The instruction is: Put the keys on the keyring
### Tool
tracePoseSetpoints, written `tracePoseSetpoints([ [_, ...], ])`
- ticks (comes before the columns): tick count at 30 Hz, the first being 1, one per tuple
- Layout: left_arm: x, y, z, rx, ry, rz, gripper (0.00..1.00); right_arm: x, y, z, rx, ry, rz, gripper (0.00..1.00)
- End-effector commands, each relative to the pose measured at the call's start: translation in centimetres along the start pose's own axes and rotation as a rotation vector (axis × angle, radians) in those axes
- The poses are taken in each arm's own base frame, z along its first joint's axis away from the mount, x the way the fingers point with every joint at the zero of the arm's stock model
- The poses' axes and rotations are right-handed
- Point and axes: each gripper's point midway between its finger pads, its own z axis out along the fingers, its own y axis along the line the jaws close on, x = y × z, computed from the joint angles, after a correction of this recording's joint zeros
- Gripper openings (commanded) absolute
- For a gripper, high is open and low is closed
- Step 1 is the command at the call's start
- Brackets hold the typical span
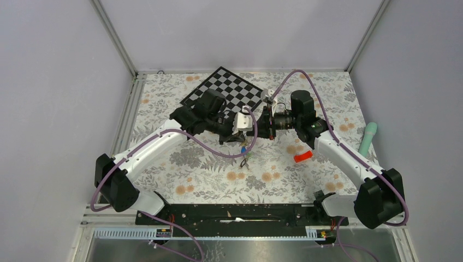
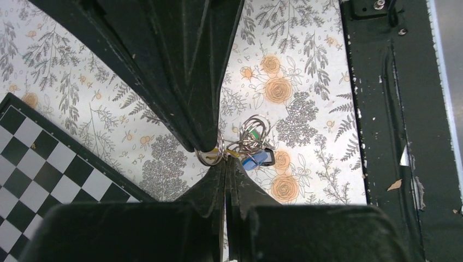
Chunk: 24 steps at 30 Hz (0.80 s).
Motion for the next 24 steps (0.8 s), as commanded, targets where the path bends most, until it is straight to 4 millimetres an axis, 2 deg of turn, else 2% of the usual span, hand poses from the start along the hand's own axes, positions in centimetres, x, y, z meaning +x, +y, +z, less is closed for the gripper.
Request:
tracePoseSetpoints([
  [1, -1.2, 0.7, 0.6, -0.050, -0.007, 0.071, 0.00, -3.0, -1.2, -0.1, 0.062, -0.064, -0.061, 0.00],
  [8, -1.3, 1.3, 0.9, -0.097, 0.002, 0.062, 0.00, -2.6, -1.8, 0.1, 0.086, -0.067, -0.031, 0.00],
  [10, -1.3, 1.4, 0.8, -0.104, 0.003, 0.055, 0.05, -2.4, -1.8, 0.0, 0.084, -0.063, -0.039, 0.00],
  [17, -1.3, 1.7, -0.2, -0.143, 0.005, 0.054, 0.35, -2.2, -1.1, -0.6, 0.051, -0.052, -0.102, 0.00],
  [24, -1.9, 2.4, -1.8, -0.173, -0.055, 0.006, 0.51, -1.5, -0.6, -1.0, 0.037, -0.027, -0.161, 0.00],
])
